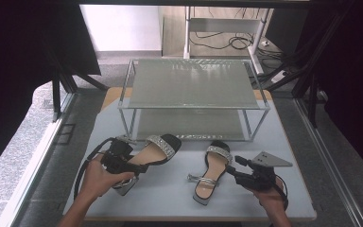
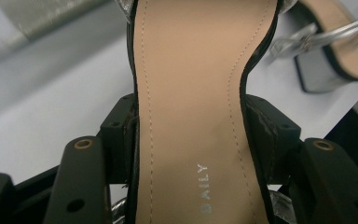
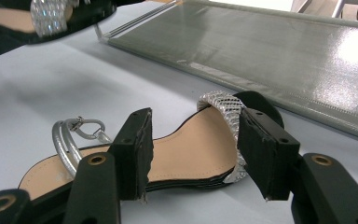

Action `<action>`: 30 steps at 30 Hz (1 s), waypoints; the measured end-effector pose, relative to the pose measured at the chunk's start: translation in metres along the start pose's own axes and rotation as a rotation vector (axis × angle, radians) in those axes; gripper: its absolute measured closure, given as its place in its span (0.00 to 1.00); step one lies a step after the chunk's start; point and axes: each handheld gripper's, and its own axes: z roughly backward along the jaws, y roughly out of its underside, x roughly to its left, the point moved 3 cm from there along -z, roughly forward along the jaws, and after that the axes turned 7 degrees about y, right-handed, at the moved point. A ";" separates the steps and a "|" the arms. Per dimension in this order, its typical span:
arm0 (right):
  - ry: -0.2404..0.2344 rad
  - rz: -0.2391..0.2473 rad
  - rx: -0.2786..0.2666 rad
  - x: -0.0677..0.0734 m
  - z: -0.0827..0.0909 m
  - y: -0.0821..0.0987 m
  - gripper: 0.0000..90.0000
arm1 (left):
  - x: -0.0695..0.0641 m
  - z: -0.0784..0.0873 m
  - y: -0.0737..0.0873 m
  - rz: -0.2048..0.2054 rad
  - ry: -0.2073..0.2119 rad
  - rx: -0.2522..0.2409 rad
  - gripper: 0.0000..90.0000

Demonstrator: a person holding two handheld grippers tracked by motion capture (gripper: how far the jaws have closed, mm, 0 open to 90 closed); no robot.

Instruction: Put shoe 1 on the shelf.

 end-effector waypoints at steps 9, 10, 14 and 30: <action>-0.021 -0.027 -0.013 -0.003 0.004 -0.001 0.51 | -0.002 0.013 -0.020 -0.012 0.033 -0.061 0.47; -0.035 -0.038 -0.018 -0.003 0.004 -0.002 0.51 | -0.003 0.014 -0.022 -0.018 0.039 -0.071 0.47; -0.036 -0.043 -0.026 -0.004 0.006 -0.004 0.51 | -0.005 0.018 -0.031 -0.023 0.069 -0.097 0.47; -0.024 -0.059 -0.032 -0.009 0.008 -0.004 0.51 | -0.025 0.027 -0.080 -0.077 0.091 -0.136 0.47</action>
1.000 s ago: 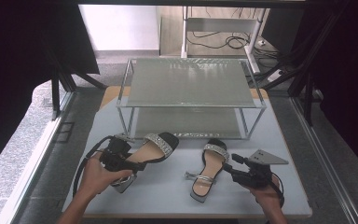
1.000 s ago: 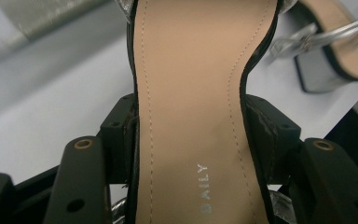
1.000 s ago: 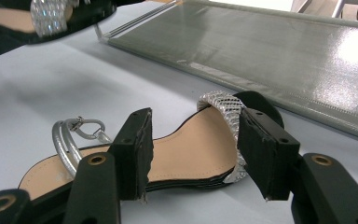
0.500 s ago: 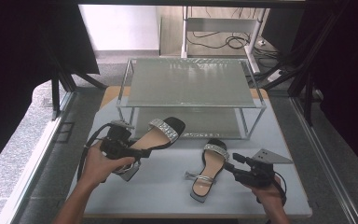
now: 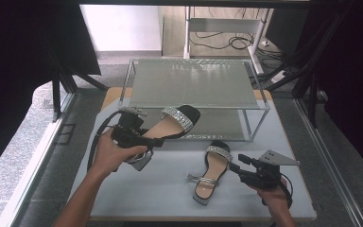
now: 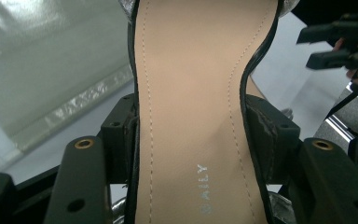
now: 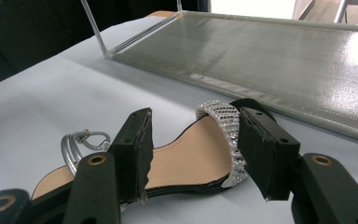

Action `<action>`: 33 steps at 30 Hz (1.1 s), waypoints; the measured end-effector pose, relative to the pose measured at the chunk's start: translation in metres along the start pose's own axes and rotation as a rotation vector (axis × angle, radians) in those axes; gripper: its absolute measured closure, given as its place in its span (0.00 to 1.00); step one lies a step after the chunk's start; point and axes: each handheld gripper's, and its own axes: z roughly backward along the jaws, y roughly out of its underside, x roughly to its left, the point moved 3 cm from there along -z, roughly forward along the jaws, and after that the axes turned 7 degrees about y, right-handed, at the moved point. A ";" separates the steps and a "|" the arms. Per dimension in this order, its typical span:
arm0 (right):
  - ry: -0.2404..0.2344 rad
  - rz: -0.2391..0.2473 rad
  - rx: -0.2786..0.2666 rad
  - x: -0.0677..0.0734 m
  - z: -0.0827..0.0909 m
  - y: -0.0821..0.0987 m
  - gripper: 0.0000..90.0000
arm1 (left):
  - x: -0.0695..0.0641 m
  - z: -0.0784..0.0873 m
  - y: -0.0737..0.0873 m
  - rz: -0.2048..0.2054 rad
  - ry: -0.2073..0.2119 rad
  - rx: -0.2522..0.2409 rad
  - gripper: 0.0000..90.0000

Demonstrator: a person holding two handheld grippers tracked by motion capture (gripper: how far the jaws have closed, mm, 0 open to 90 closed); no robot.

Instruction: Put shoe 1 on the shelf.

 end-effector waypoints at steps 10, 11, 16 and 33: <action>-0.002 -0.001 0.003 -0.002 0.000 0.000 0.51 | 0.000 0.000 -0.031 0.023 0.029 -0.010 0.47; 0.000 -0.003 -0.002 -0.003 0.001 0.000 0.51 | 0.002 0.000 -0.037 0.030 0.016 -0.012 0.47; -0.002 -0.011 0.003 -0.004 0.002 0.000 0.50 | 0.007 0.002 -0.049 0.060 0.024 -0.033 0.47; 0.000 -0.028 0.004 -0.010 0.000 0.001 0.50 | 0.038 0.003 -0.108 0.131 -0.007 -0.025 0.47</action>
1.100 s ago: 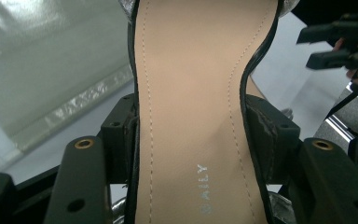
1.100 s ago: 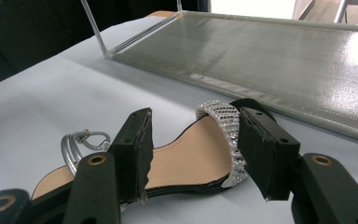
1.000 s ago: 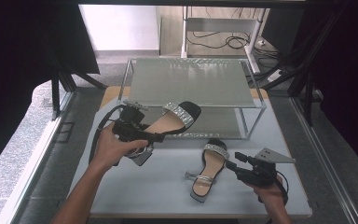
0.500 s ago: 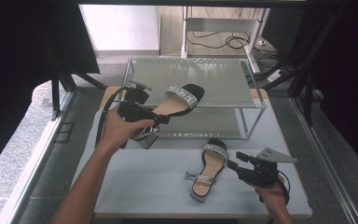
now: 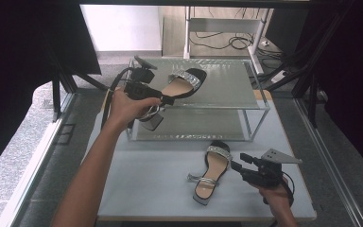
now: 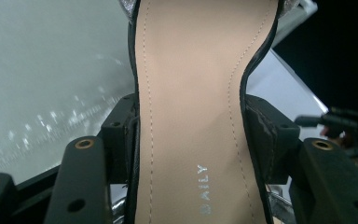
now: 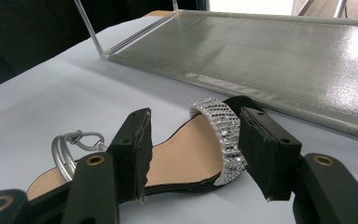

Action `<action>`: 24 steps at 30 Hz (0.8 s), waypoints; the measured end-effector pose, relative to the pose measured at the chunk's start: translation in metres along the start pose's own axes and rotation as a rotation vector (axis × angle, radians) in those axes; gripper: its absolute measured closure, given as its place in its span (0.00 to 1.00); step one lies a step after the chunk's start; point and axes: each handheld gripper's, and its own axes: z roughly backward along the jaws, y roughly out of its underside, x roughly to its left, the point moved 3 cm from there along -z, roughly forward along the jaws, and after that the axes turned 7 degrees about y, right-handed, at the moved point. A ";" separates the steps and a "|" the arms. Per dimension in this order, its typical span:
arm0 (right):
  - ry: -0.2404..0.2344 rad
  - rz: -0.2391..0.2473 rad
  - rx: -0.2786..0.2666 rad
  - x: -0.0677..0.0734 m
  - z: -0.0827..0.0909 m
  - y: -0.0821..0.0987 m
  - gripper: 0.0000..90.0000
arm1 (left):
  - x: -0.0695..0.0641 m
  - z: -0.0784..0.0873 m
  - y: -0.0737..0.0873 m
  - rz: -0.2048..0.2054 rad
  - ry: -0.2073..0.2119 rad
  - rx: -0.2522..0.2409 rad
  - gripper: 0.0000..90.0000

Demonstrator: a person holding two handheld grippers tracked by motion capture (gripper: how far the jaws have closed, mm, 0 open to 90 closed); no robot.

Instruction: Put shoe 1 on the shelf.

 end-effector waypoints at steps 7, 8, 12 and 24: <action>0.002 -0.005 -0.004 -0.001 0.001 0.000 0.50 | 0.011 -0.006 -0.026 0.044 -0.018 -0.022 0.47; 0.003 -0.004 -0.003 -0.001 0.001 0.000 0.50 | 0.012 -0.007 -0.029 0.050 -0.016 -0.022 0.47; 0.009 0.000 -0.013 -0.001 0.002 -0.001 0.50 | 0.015 -0.013 -0.041 0.073 -0.029 -0.025 0.47; 0.027 0.004 -0.012 0.004 0.007 0.003 0.50 | 0.038 -0.034 -0.071 0.160 -0.113 -0.031 0.47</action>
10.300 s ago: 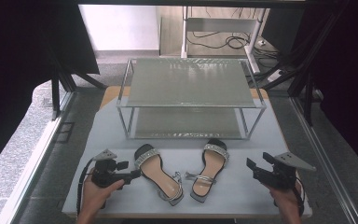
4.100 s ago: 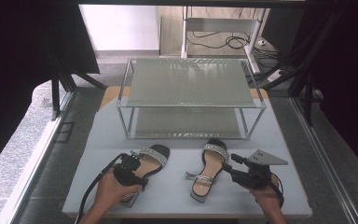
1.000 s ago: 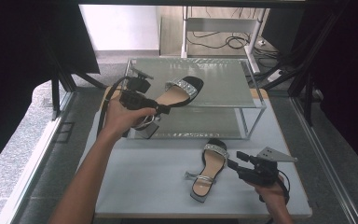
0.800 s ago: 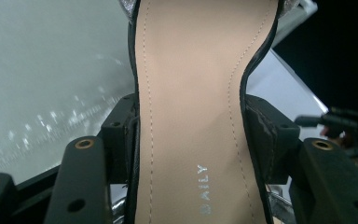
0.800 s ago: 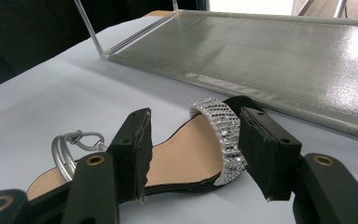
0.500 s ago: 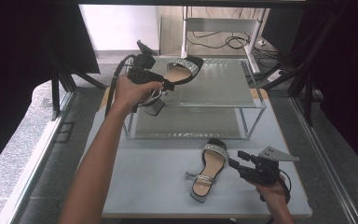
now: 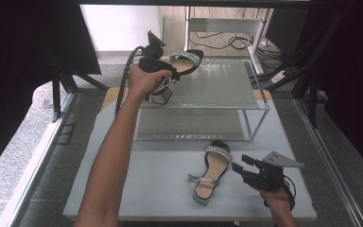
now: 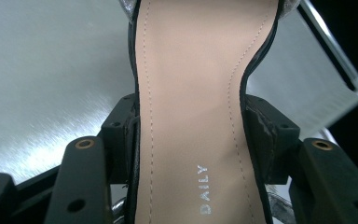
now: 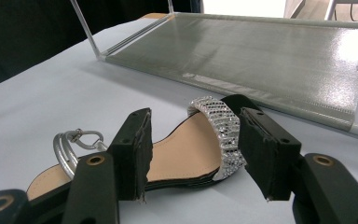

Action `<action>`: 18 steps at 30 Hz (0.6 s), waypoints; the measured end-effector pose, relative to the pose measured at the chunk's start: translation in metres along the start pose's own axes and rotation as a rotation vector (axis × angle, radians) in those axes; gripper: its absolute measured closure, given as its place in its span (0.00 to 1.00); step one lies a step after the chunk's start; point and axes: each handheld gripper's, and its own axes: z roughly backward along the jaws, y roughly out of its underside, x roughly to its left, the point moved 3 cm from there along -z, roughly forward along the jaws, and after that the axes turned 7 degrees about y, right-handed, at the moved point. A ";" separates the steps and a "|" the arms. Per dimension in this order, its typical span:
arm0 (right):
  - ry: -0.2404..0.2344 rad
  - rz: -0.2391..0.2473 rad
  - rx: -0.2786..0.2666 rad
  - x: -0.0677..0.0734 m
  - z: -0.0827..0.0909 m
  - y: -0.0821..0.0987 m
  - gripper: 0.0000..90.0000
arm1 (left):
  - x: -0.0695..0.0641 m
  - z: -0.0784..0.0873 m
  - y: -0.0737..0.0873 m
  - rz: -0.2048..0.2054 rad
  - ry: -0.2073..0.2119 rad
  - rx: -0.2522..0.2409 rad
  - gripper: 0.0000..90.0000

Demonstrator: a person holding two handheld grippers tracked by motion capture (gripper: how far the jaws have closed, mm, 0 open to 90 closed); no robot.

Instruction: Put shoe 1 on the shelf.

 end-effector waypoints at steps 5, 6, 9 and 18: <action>0.005 0.004 0.002 0.000 0.001 0.001 0.50 | 0.006 -0.011 -0.010 0.050 -0.037 -0.033 0.47; 0.006 0.002 0.003 0.000 0.001 0.001 0.50 | 0.007 -0.014 -0.011 0.057 -0.045 -0.038 0.47; 0.011 0.000 0.000 0.000 0.002 0.002 0.50 | 0.012 -0.025 -0.013 0.076 -0.062 -0.027 0.47; 0.009 0.017 0.013 0.004 -0.001 0.004 0.50 | 0.027 -0.052 -0.018 0.128 -0.109 -0.013 0.47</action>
